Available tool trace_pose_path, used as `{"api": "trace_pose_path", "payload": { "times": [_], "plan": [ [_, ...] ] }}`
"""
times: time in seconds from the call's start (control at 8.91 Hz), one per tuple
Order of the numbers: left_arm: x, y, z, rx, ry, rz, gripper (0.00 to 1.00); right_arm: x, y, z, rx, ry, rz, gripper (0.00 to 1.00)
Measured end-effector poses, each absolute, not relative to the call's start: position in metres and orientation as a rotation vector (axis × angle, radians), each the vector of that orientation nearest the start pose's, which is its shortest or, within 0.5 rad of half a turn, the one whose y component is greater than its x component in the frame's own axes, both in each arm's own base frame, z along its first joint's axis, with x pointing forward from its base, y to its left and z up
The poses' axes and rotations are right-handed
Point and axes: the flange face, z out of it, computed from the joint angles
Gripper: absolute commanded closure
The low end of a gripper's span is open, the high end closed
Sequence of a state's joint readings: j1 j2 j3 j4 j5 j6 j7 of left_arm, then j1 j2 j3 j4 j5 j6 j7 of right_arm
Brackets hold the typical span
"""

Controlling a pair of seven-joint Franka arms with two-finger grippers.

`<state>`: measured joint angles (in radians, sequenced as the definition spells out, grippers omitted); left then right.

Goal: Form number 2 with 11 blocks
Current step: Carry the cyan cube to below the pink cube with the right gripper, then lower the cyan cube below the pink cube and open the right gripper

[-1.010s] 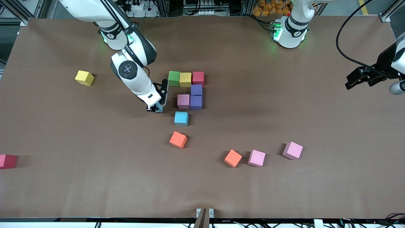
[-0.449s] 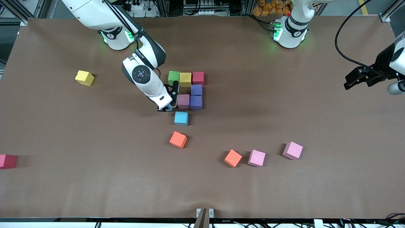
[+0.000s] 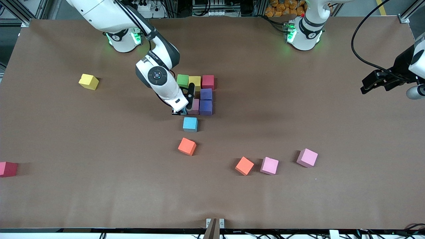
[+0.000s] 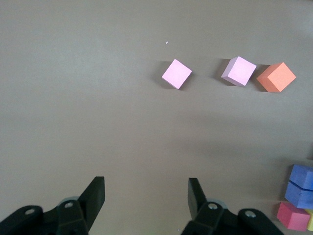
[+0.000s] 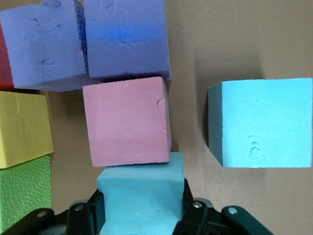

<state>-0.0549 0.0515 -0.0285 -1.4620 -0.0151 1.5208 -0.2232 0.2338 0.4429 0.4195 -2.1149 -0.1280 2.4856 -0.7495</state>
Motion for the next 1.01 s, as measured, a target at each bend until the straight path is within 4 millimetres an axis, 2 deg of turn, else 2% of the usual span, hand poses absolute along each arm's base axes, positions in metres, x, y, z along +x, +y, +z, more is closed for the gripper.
{"api": "trace_pose_path", "payload": {
  "times": [1.01],
  "plan": [
    [0.5647,-0.0486,0.6422,-3.159,-0.221,-0.011,0.23,0.4538,0.3501,0.2061,-2.295,-1.993,0.071,1.0]
  ]
}}
